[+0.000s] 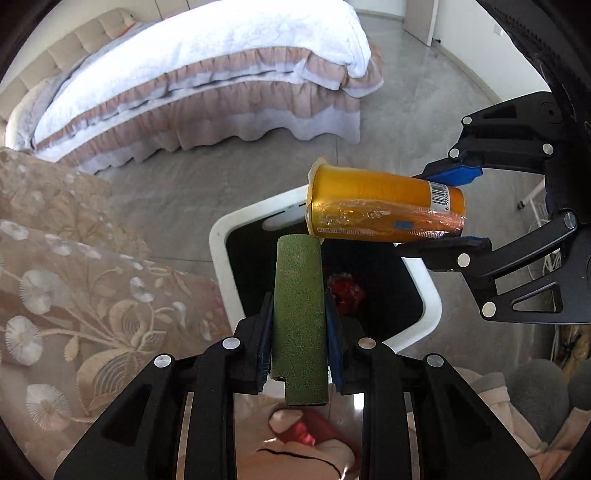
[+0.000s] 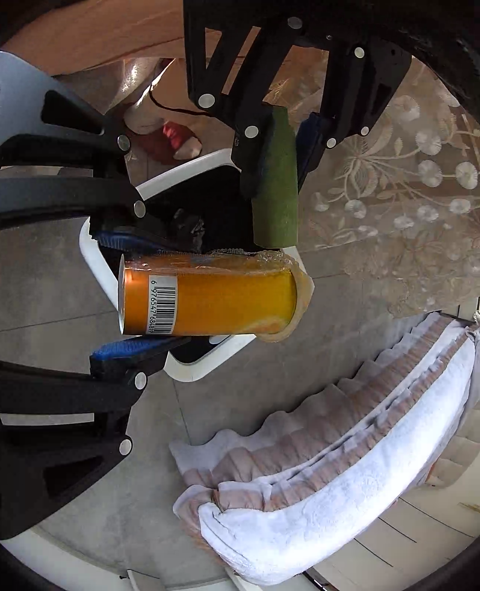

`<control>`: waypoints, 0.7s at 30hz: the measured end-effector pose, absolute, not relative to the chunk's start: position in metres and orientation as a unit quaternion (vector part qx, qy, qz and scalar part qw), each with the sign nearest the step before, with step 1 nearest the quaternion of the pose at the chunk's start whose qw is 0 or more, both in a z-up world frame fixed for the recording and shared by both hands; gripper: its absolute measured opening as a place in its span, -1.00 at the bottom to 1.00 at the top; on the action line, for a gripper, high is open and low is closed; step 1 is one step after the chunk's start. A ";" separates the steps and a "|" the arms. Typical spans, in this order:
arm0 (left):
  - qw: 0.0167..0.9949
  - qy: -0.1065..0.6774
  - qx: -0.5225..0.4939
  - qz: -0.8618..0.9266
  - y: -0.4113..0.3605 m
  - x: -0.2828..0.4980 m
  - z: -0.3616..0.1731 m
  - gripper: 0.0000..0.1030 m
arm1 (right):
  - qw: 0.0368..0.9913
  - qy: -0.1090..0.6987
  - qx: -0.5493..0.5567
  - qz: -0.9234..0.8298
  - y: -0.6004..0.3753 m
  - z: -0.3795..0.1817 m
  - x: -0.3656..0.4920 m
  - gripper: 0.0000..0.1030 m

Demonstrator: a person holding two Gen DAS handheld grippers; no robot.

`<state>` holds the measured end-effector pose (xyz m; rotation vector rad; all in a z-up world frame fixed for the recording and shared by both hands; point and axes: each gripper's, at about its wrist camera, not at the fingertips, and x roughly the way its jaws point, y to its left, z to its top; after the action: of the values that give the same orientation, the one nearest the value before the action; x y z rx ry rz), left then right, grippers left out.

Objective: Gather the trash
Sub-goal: 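Carry the sponge and cup over the white bin and open both tools, then move both tools back to the table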

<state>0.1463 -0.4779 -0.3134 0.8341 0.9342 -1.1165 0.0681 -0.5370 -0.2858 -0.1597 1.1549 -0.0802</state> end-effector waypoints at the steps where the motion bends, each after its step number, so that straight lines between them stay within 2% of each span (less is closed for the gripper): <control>1: 0.664 0.417 0.371 -0.497 -0.479 0.148 -0.319 -0.52 | 0.831 0.550 -0.075 -0.032 -0.539 -0.291 0.069 -0.20; 5: 0.648 0.435 0.374 -0.502 -0.485 0.157 -0.340 -0.51 | 0.824 0.563 -0.058 -0.019 -0.546 -0.307 0.071 -0.20; 6: 0.642 0.438 0.374 -0.506 -0.487 0.159 -0.343 -0.46 | 0.823 0.565 -0.053 -0.018 -0.547 -0.309 0.072 -0.20; 7: 0.636 0.441 0.375 -0.511 -0.488 0.160 -0.347 -0.32 | 0.822 0.567 -0.048 -0.017 -0.549 -0.311 0.072 -0.20; 8: 0.630 0.442 0.378 -0.515 -0.490 0.161 -0.349 0.44 | 0.821 0.570 -0.044 -0.013 -0.549 -0.313 0.072 -0.17; 9: 0.634 0.434 0.383 -0.514 -0.490 0.160 -0.351 0.91 | 0.816 0.576 -0.038 -0.005 -0.550 -0.316 0.072 0.32; 10: 0.638 0.421 0.387 -0.515 -0.490 0.159 -0.351 0.90 | 0.815 0.578 -0.041 -0.008 -0.550 -0.317 0.071 0.95; 11: 0.637 0.415 0.392 -0.517 -0.490 0.156 -0.350 0.90 | 0.818 0.573 -0.046 -0.011 -0.550 -0.316 0.071 0.88; 21: 0.652 0.392 0.383 -0.523 -0.492 0.153 -0.331 0.90 | 0.826 0.558 -0.065 -0.033 -0.546 -0.302 0.069 0.92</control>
<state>0.1534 -0.4918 -0.3314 0.8700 0.8907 -1.1867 0.0689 -0.5462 -0.3018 -0.1391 1.1861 -0.0698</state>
